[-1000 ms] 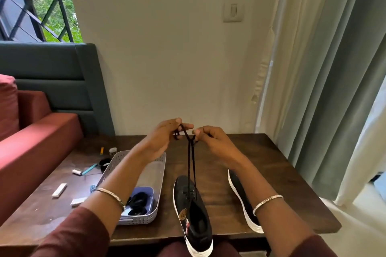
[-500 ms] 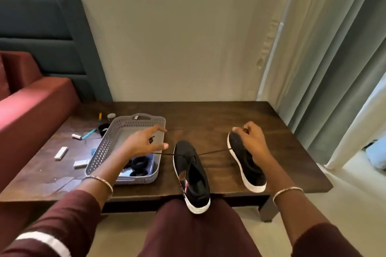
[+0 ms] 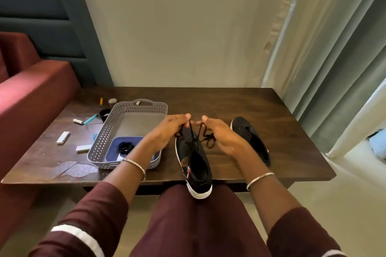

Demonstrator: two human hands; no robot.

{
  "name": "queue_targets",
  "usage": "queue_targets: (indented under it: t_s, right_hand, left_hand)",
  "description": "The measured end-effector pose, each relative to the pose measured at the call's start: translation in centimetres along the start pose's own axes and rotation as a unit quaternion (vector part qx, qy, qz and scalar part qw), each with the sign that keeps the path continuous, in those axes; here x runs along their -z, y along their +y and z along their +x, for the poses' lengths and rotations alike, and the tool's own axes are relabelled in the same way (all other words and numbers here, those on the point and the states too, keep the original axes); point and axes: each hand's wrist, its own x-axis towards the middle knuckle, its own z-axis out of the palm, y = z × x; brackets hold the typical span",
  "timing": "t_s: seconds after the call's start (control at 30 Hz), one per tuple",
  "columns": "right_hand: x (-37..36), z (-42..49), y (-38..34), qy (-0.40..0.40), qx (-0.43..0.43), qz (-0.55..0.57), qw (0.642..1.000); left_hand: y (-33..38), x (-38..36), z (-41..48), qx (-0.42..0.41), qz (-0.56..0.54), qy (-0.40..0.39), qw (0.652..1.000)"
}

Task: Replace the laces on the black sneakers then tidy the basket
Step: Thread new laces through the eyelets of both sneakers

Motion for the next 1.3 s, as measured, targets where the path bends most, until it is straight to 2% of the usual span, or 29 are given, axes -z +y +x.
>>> queue_targets:
  t_s: [0.07,0.13,0.2,0.27,0.37,0.43,0.5,0.6,0.67,0.7,0.8,0.87,0.93,1.1,1.3]
  right_hand:
    - [-1.3,1.2,1.5,0.054,-0.019,0.162,0.985]
    - [-1.4,2.2,3.0,0.110,-0.056,0.299,0.946]
    - [-1.0,2.7,4.1,0.150,-0.075,0.344,0.924]
    - [0.0,2.7,5.4,0.192,-0.075,0.323,0.924]
    - [2.0,2.7,8.0,0.258,-0.048,0.230,0.937]
    - [2.7,2.3,9.5,0.259,-0.053,0.180,0.947]
    - [2.7,2.0,9.9,0.245,-0.058,0.082,0.964]
    - [2.2,1.8,10.0,0.216,-0.034,-0.087,0.972]
    - [1.9,1.7,9.8,0.155,0.008,-0.174,0.972]
    - [1.7,1.7,9.6,0.122,0.022,-0.235,0.964]
    - [1.1,2.0,8.8,0.060,0.033,-0.451,0.890]
    - [0.7,1.9,8.1,0.073,0.038,-0.474,0.877]
    - [0.3,1.8,7.8,0.107,0.043,-0.477,0.871]
    - [-0.5,1.2,9.0,0.175,-0.001,-0.436,0.882]
    - [-1.4,0.5,10.5,0.255,-0.038,-0.399,0.880]
  left_hand:
    - [-0.7,-1.3,0.4,0.025,-0.148,0.055,0.987]
    - [-1.6,-2.0,0.7,0.063,-0.304,0.111,0.944]
    - [-3.0,-1.9,1.2,0.087,-0.400,0.147,0.900]
    - [-4.5,-1.4,1.1,0.107,-0.349,0.186,0.912]
    - [-7.3,0.0,0.9,0.110,-0.181,0.218,0.953]
    - [-8.6,0.3,0.9,0.096,-0.107,0.210,0.967]
    - [-9.5,0.1,1.2,0.051,0.040,0.189,0.980]
    - [-9.6,-0.5,1.4,-0.031,0.201,0.131,0.970]
    - [-9.2,-0.1,1.3,-0.060,0.289,0.078,0.952]
    - [-9.1,0.1,1.1,-0.075,0.342,0.057,0.935]
    - [-9.0,0.4,0.5,-0.069,0.439,0.037,0.895]
    - [-9.1,0.1,0.4,-0.035,0.470,0.066,0.879]
    - [-9.3,-0.4,0.6,-0.013,0.466,0.094,0.880]
    - [-10.5,-1.2,0.8,0.051,0.351,0.132,0.926]
    - [-11.8,-2.2,0.5,0.072,0.291,0.179,0.937]
